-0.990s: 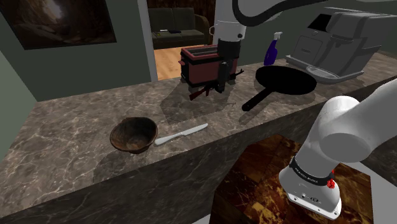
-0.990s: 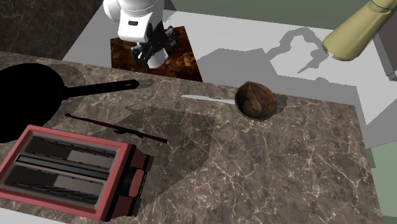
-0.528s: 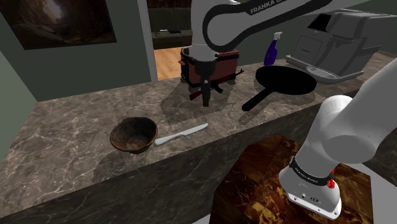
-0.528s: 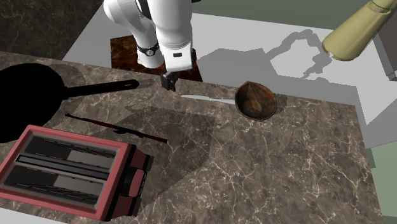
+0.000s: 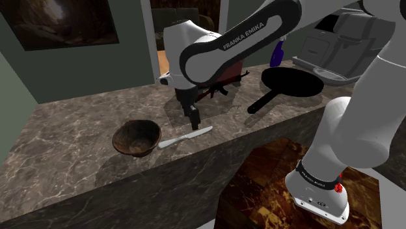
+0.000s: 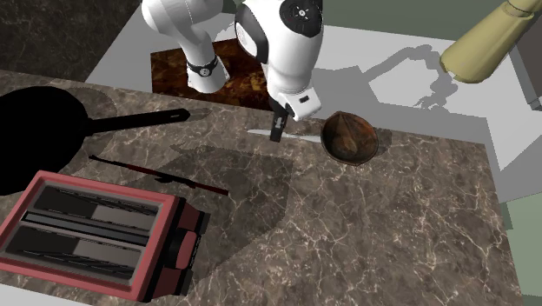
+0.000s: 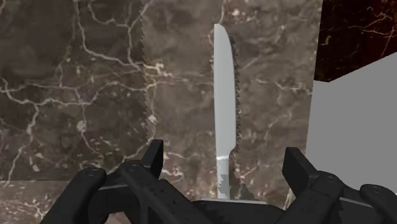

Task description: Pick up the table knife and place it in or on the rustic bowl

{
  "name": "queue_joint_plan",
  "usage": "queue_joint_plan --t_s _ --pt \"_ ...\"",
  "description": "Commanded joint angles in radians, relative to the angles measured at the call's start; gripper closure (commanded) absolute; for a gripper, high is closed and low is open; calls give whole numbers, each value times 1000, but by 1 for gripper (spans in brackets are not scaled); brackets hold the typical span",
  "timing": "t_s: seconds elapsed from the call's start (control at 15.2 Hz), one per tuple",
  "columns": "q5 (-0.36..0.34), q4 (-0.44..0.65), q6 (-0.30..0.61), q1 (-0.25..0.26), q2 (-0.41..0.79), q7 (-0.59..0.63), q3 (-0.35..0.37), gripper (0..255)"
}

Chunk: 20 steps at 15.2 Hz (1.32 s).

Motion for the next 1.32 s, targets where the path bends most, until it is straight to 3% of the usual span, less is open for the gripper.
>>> queue_joint_plan --t_s 0.0,0.53,1.06,1.12,1.25 --pt "-17 7 32 20 47 -47 19 0" --pt "-30 -48 135 19 95 -37 19 0" --pt "-30 -48 134 19 95 -37 19 0" --pt "-30 -48 134 19 95 -37 19 255" --pt "-30 -47 133 19 94 -38 18 255"
